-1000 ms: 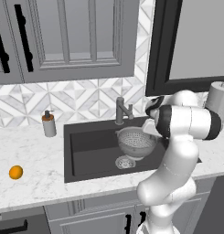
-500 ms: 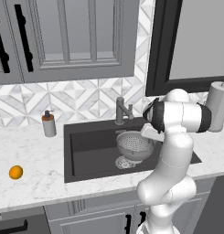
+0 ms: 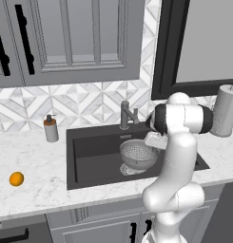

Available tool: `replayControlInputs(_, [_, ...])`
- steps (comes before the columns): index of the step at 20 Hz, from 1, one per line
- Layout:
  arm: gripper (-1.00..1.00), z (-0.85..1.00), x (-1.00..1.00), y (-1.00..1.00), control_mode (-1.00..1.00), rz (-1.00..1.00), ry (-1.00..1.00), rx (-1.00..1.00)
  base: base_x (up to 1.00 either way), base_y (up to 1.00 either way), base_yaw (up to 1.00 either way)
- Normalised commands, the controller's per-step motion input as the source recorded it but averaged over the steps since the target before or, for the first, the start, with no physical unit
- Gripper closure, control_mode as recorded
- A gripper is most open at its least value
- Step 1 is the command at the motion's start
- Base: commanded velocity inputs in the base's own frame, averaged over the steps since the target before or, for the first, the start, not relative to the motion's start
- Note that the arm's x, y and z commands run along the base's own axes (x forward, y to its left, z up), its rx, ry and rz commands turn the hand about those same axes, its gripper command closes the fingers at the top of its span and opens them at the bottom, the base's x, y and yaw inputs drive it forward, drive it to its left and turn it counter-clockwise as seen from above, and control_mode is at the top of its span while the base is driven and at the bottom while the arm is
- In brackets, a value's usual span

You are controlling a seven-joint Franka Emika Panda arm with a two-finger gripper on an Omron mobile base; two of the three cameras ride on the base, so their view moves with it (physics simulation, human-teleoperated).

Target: Put the colander in the sink, put the orange in the colander, and turn on the sink faucet and pour water over the colander.

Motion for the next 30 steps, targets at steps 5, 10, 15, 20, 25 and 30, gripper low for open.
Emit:
replayControlInputs(5, [1.0, -0.23, 0.11, 0.15, -1.0, 0.0, 0.0, 0.0, 0.0, 0.0, 0.0])
replayControlInputs(10, [1.0, -0.24, 0.11, 0.12, -1.0, 0.0, 0.0, 0.0, 0.0, 0.0, 0.0])
replayControlInputs(15, [1.0, -0.22, 0.14, 0.05, -1.0, 0.0, 0.0, 0.0, 0.0, 0.0, 0.0])
replayControlInputs(20, [1.0, -0.21, 0.19, 0.07, -1.0, 0.0, 0.0, 0.0, 0.0, 0.0, 0.0])
replayControlInputs(25, [1.0, -0.18, 0.07, 0.1, -1.0, 0.0, 0.0, 0.0, 0.0, 0.0, 0.0])
replayControlInputs(30, [-1.0, -0.04, -0.03, 0.22, -1.0, 0.0, 0.0, 0.0, 0.0, 0.0, 0.0])
